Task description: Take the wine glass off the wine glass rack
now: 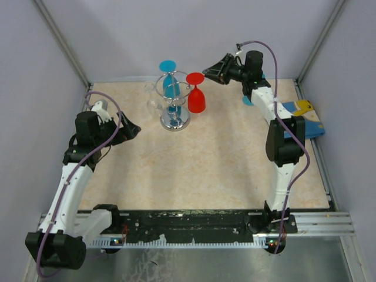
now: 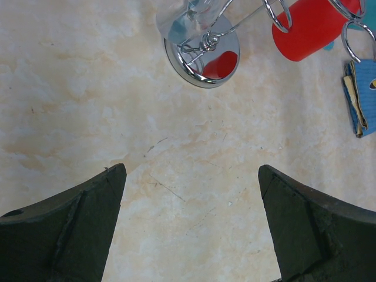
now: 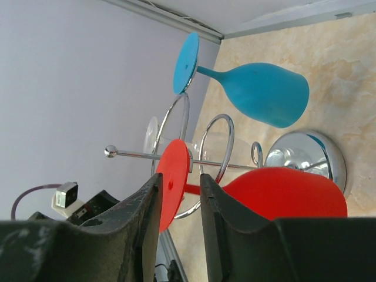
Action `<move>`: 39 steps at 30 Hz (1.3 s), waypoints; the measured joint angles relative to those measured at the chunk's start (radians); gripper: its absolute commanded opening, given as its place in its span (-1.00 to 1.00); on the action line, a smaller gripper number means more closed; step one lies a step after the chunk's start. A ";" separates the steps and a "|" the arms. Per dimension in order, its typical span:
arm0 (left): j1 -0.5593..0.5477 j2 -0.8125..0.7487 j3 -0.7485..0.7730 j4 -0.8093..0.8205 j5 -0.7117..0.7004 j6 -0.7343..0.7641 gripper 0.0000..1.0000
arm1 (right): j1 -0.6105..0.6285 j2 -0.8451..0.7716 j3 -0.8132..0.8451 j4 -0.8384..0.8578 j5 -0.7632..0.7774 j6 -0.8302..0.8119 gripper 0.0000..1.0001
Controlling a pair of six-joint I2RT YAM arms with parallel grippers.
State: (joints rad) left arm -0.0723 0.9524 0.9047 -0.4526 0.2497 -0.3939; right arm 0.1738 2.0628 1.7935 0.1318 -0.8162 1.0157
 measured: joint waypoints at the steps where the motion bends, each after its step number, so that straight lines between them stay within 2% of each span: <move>1: 0.000 0.000 0.000 0.000 0.002 -0.002 1.00 | 0.000 0.000 0.000 0.000 -0.001 0.000 -0.34; 16: 0.000 -0.002 0.000 0.000 0.005 -0.003 1.00 | 0.042 0.000 0.035 -0.062 -0.010 -0.042 -0.45; 36: 0.000 -0.006 0.000 0.000 0.004 -0.002 1.00 | 0.069 0.074 0.189 -0.217 -0.008 -0.111 -0.43; 38: 0.000 -0.006 0.000 0.000 0.004 -0.002 1.00 | 0.074 0.080 0.212 -0.245 -0.006 -0.125 -0.47; 39: 0.000 -0.006 0.000 0.000 0.004 -0.002 1.00 | 0.076 0.084 0.224 -0.256 -0.004 -0.128 -0.60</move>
State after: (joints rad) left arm -0.0723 0.9459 0.9047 -0.4526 0.2539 -0.3962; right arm 0.2493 2.1468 2.0178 -0.1246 -0.8204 0.8875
